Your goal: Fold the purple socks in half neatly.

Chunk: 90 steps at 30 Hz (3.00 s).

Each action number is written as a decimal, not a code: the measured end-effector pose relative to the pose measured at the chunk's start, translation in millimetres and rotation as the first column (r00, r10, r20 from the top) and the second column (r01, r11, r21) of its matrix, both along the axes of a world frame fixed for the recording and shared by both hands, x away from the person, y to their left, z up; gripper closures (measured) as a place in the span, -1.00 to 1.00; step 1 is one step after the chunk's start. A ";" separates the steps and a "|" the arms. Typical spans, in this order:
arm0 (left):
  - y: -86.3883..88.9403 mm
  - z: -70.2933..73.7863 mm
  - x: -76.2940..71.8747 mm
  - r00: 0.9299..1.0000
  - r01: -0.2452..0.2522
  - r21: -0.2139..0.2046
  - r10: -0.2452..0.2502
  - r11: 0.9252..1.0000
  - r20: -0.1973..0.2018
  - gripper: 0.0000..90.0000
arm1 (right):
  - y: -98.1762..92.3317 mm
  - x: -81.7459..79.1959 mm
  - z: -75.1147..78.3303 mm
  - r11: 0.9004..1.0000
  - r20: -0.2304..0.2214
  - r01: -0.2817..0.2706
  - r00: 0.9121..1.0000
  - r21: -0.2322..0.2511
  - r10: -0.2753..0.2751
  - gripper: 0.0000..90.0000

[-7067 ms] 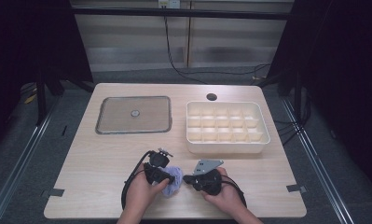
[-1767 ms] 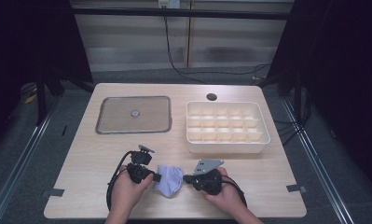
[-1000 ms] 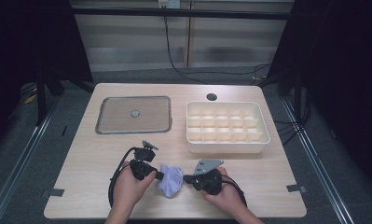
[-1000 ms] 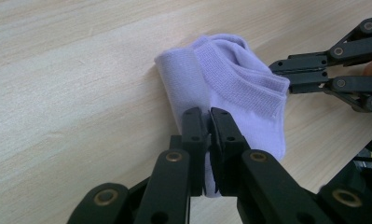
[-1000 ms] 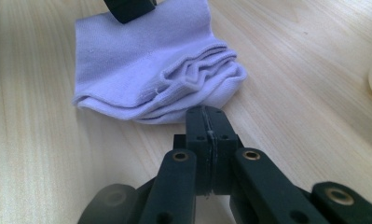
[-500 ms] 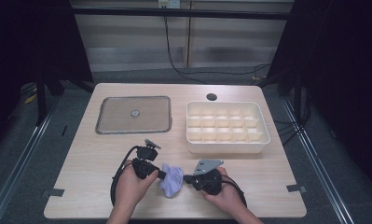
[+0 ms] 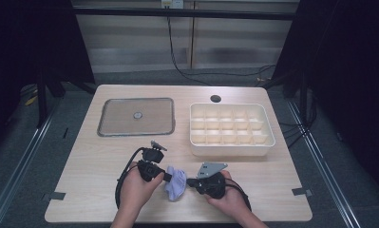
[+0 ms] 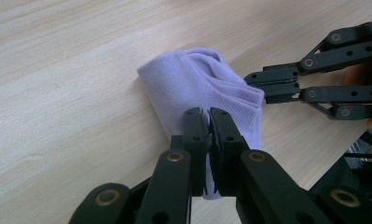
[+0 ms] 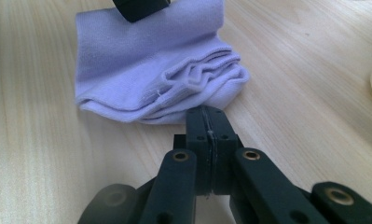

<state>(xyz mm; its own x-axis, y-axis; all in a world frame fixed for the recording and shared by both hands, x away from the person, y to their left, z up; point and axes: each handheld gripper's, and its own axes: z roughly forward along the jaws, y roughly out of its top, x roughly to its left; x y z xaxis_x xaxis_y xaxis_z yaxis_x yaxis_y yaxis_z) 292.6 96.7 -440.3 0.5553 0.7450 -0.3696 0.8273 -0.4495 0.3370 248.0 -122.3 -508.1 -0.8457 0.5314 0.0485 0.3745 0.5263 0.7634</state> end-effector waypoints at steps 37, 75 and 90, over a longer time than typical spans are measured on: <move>-16.2 -0.2 -1.7 0.999 0.033 -0.003 -0.033 0.999 0.013 0.93 | 3.3 -1.8 0.1 1.000 0.012 0.000 1.000 -0.009 0.000 0.99; 32.1 -17.4 -12.7 0.996 -0.089 -0.062 0.089 0.994 -0.011 0.36 | 3.4 -1.3 0.1 1.000 0.001 0.003 1.000 -0.005 -0.003 0.98; 8.5 -15.3 -10.7 1.000 -0.028 -0.045 0.028 0.999 0.010 0.85 | 3.5 -1.3 0.1 1.000 0.002 0.002 1.000 -0.004 -0.002 0.97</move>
<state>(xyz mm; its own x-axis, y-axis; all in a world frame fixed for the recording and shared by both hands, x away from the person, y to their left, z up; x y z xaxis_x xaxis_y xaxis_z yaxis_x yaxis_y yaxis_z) 281.9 105.2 -455.7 0.5386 0.7432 -0.3970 0.8356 -0.4105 0.3651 246.7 -118.8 -508.0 -0.8445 0.5337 0.0445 0.3739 0.5281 0.7625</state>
